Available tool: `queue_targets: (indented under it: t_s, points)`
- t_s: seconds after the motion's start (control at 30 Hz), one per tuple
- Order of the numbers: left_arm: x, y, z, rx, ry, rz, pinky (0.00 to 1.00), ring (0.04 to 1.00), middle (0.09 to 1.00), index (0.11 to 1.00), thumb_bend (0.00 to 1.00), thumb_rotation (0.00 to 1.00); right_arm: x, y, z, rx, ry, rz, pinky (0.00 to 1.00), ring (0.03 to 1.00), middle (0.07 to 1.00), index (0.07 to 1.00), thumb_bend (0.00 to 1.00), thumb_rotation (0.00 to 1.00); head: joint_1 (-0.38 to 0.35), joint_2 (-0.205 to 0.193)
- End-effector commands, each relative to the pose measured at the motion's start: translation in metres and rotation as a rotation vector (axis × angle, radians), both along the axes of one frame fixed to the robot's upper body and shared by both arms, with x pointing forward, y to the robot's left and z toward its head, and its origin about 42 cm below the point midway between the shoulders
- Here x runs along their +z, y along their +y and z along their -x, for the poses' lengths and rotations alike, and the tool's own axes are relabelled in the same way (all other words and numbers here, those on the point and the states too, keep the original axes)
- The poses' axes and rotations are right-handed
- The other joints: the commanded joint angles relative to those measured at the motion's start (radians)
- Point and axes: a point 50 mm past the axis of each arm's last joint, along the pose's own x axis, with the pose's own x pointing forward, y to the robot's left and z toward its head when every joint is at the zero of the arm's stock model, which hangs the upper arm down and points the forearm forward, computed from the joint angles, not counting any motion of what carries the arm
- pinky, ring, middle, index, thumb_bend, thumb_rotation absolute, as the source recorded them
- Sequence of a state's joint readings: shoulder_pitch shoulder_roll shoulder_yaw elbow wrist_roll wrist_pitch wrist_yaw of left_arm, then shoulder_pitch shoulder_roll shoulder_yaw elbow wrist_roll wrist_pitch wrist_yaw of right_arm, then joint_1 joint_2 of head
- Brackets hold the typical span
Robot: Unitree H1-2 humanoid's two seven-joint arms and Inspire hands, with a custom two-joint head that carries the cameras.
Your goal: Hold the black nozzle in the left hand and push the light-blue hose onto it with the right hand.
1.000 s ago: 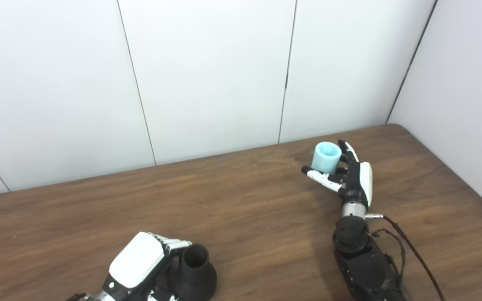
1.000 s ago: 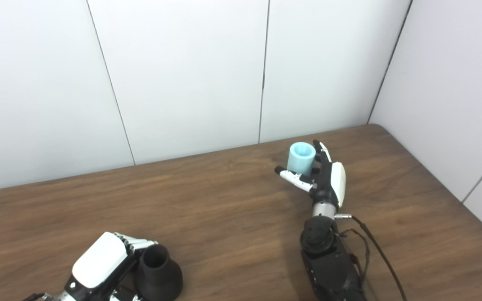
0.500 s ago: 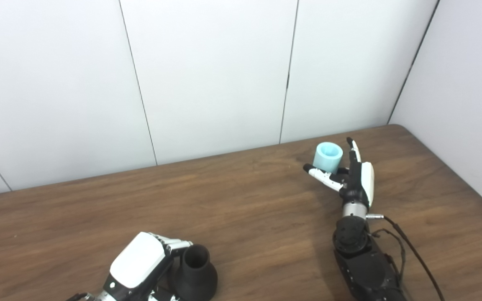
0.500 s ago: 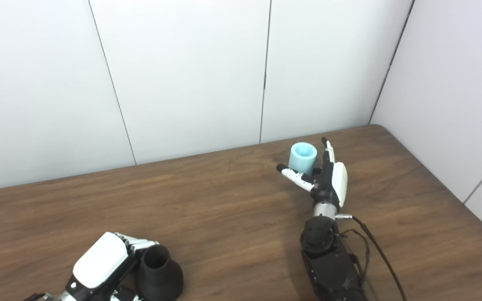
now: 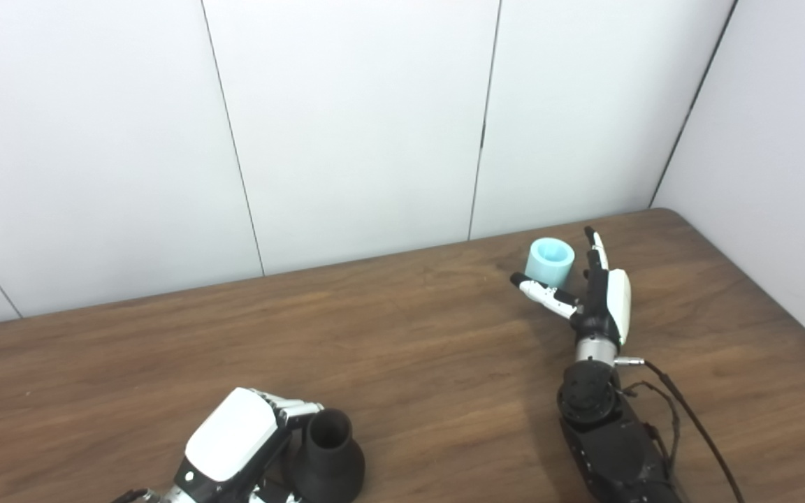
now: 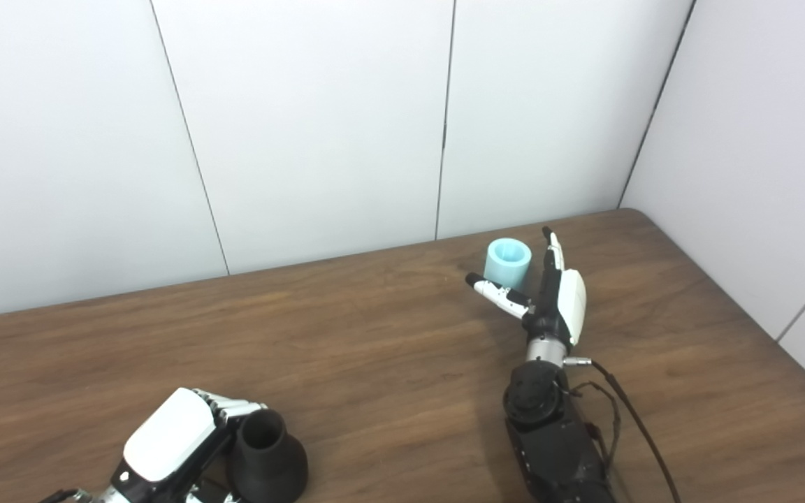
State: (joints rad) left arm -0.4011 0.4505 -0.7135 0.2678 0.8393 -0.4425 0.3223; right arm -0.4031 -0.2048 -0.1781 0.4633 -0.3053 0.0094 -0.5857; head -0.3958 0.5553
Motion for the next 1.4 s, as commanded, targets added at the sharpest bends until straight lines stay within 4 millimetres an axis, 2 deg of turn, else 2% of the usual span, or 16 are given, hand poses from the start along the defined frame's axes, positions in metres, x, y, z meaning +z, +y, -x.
queue_targets:
  t_s: [0.0, 0.07, 0.23, 0.33, 0.43, 0.47, 0.53, 0.6, 0.73, 0.9, 1.03, 1.23, 1.27, 1.3, 1.37]
  points:
    - [-0.042, 0.004, 0.031, -0.046, 0.128, -0.105, 0.18, 0.259, 0.417, 0.522, 0.52, 0.0, 0.029, -0.009, -0.008, 0.002, -0.1, 0.063, 0.99, 0.983, 0.973, 0.956, 0.97, 0.4, -0.001, 0.001]
    - [-0.042, 0.003, 0.031, -0.046, 0.123, -0.105, 0.2, 0.281, 0.433, 0.522, 0.52, 0.0, 0.03, -0.01, -0.007, 0.008, -0.116, 0.072, 1.0, 0.977, 0.983, 0.963, 0.98, 0.4, -0.001, 0.001]
    - [-0.042, 0.003, 0.03, -0.043, 0.124, -0.096, 0.16, 0.22, 0.404, 0.52, 0.52, 0.0, 0.031, -0.01, -0.007, 0.007, -0.128, 0.083, 1.0, 0.964, 0.977, 0.965, 0.99, 0.4, -0.001, 0.0]
    - [-0.042, 0.003, 0.03, -0.043, 0.128, -0.103, 0.19, 0.273, 0.436, 0.52, 0.52, 0.0, 0.031, -0.01, -0.007, 0.012, -0.129, 0.068, 1.0, 0.959, 0.978, 0.964, 0.98, 0.4, -0.001, 0.0]
    - [-0.041, 0.003, 0.03, -0.045, 0.128, -0.099, 0.17, 0.237, 0.422, 0.525, 0.52, 0.0, 0.029, -0.011, -0.007, 0.024, -0.124, 0.046, 1.0, 0.984, 0.991, 0.972, 0.97, 0.39, 0.002, 0.001]
    - [-0.041, 0.003, 0.03, -0.045, 0.129, -0.099, 0.18, 0.243, 0.424, 0.526, 0.52, 0.0, 0.028, -0.011, -0.008, 0.028, -0.119, 0.044, 0.88, 0.945, 0.974, 0.955, 0.97, 0.36, 0.003, 0.001]
    - [-0.042, 0.003, 0.03, -0.044, 0.125, -0.099, 0.18, 0.245, 0.423, 0.526, 0.52, 0.0, 0.024, -0.011, -0.009, 0.034, -0.102, 0.043, 0.81, 0.914, 0.952, 0.932, 0.98, 0.37, 0.003, 0.001]
    - [-0.042, 0.003, 0.03, -0.043, 0.125, -0.103, 0.18, 0.247, 0.424, 0.526, 0.52, 0.0, 0.021, -0.009, -0.009, 0.047, -0.086, 0.033, 0.8, 0.909, 0.947, 0.926, 0.99, 0.37, 0.003, 0.001]
    - [-0.041, 0.005, 0.03, -0.043, 0.128, -0.114, 0.17, 0.233, 0.416, 0.527, 0.52, 0.0, 0.018, -0.005, -0.009, 0.103, -0.06, -0.025, 0.82, 0.909, 0.942, 0.929, 1.0, 0.4, 0.005, 0.005]
    - [-0.041, 0.007, 0.031, -0.044, 0.13, -0.115, 0.18, 0.242, 0.414, 0.527, 0.52, 0.0, 0.014, -0.001, -0.009, 0.134, -0.032, -0.04, 0.81, 0.89, 0.915, 0.917, 1.0, 0.39, 0.006, 0.009]
    - [-0.041, 0.007, 0.032, -0.044, 0.134, -0.111, 0.16, 0.212, 0.397, 0.52, 0.51, 0.0, 0.009, 0.002, -0.01, 0.144, -0.018, -0.065, 0.81, 0.892, 0.914, 0.917, 1.0, 0.38, 0.006, 0.01]
    - [-0.041, 0.008, 0.032, -0.046, 0.131, -0.115, 0.18, 0.256, 0.413, 0.525, 0.52, 0.0, 0.004, 0.006, -0.012, 0.154, -0.04, -0.131, 0.81, 0.89, 0.914, 0.917, 0.99, 0.32, 0.008, 0.009]
    - [-0.041, 0.008, 0.032, -0.045, 0.135, -0.116, 0.18, 0.239, 0.406, 0.523, 0.52, 0.0, 0.003, 0.006, -0.012, 0.155, -0.043, -0.14, 0.82, 0.897, 0.92, 0.921, 0.99, 0.32, 0.008, 0.009]
    - [-0.041, 0.008, 0.033, -0.045, 0.139, -0.117, 0.18, 0.235, 0.447, 0.5, 0.52, 0.0, 0.001, 0.006, -0.013, 0.154, -0.046, -0.148, 0.82, 0.9, 0.923, 0.922, 0.99, 0.32, 0.008, 0.009]
    - [-0.04, 0.009, 0.034, -0.044, 0.143, -0.116, 0.19, 0.246, 0.412, 0.516, 0.52, 0.0, 0.001, 0.005, -0.014, 0.152, -0.048, -0.157, 0.82, 0.901, 0.924, 0.924, 0.98, 0.32, 0.013, 0.012]
